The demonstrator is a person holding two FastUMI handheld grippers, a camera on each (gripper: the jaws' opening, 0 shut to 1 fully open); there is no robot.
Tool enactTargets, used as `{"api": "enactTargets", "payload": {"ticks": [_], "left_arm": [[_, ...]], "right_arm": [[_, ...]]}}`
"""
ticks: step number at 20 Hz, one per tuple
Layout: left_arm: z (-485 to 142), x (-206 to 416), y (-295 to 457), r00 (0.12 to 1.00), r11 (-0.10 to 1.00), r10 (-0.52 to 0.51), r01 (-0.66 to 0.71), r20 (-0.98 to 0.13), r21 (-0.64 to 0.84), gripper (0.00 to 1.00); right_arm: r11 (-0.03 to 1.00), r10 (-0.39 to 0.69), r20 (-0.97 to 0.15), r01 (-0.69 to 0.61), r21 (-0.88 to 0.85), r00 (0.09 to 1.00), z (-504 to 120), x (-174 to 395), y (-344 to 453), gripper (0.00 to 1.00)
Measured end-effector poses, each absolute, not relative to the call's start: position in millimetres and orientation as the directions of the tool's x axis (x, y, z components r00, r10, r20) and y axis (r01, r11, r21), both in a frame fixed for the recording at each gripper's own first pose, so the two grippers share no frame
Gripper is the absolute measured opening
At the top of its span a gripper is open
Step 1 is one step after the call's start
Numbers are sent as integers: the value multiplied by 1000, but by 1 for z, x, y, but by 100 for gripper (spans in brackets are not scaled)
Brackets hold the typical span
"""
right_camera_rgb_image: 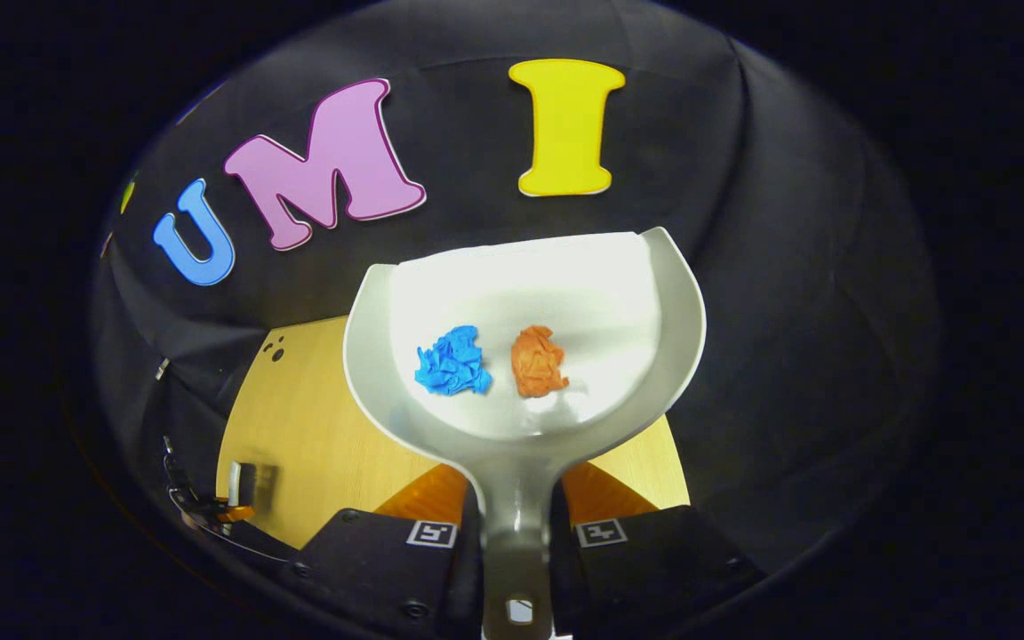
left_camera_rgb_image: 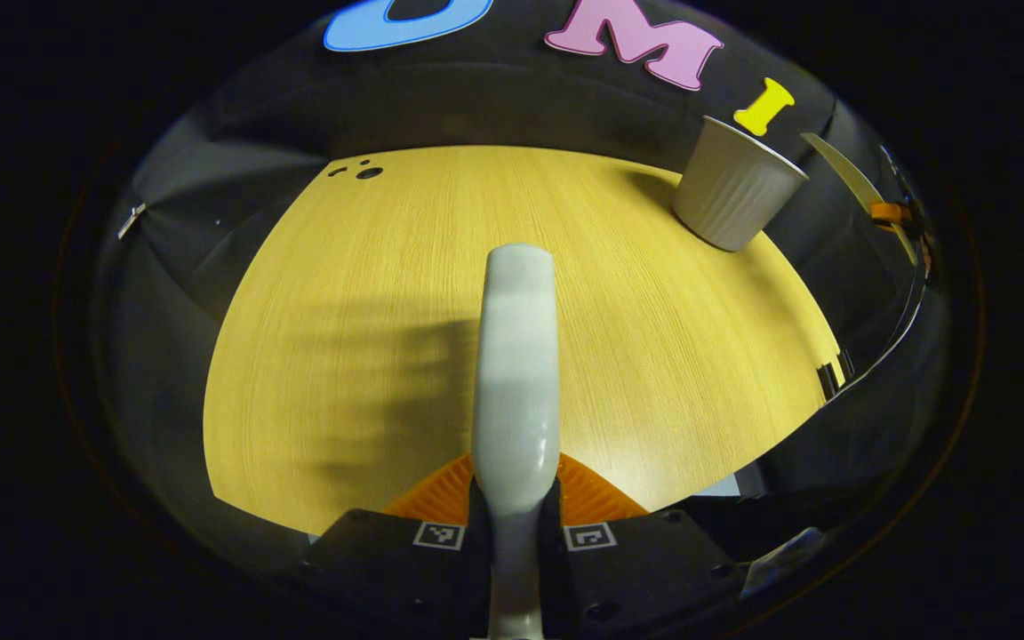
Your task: Pick up the small broom and dustpan from the desktop, sweep the trash into the dustpan with the broom, and then empty the trash into the garbage bin.
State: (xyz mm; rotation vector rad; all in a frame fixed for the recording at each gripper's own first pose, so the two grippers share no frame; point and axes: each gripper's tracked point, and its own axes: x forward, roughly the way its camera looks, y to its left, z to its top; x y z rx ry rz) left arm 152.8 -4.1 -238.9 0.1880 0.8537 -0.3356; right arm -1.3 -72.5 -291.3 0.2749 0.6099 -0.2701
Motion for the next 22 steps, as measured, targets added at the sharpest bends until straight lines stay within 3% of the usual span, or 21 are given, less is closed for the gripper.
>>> {"api": "enactTargets", "payload": {"ticks": [3,6,12,19,21,22], "left_arm": [[-237,162,3,619,950,-179,312,-765,30,26],[-232,165,4,625,964,-179,267,-760,-6,26],[-240,165,25,618,979,-123,203,-777,6,26],[-238,169,37,634,987,-112,160,-765,-12,25],[-238,171,39,631,989,-111,150,-768,-19,26],[-239,171,40,627,989,-110,146,-771,-23,26]], "right_arm": [[944,-159,-593,297,141,789,-289,-2,-71,29],[952,-190,-600,295,82,777,-291,-2,-77,34],[947,-322,-585,240,-215,744,-300,-7,-92,34],[812,-467,-507,125,-569,724,-296,-23,-124,29],[757,-500,-465,108,-645,731,-293,-27,-132,38],[726,-514,-443,97,-681,734,-293,-30,-136,34]]}}
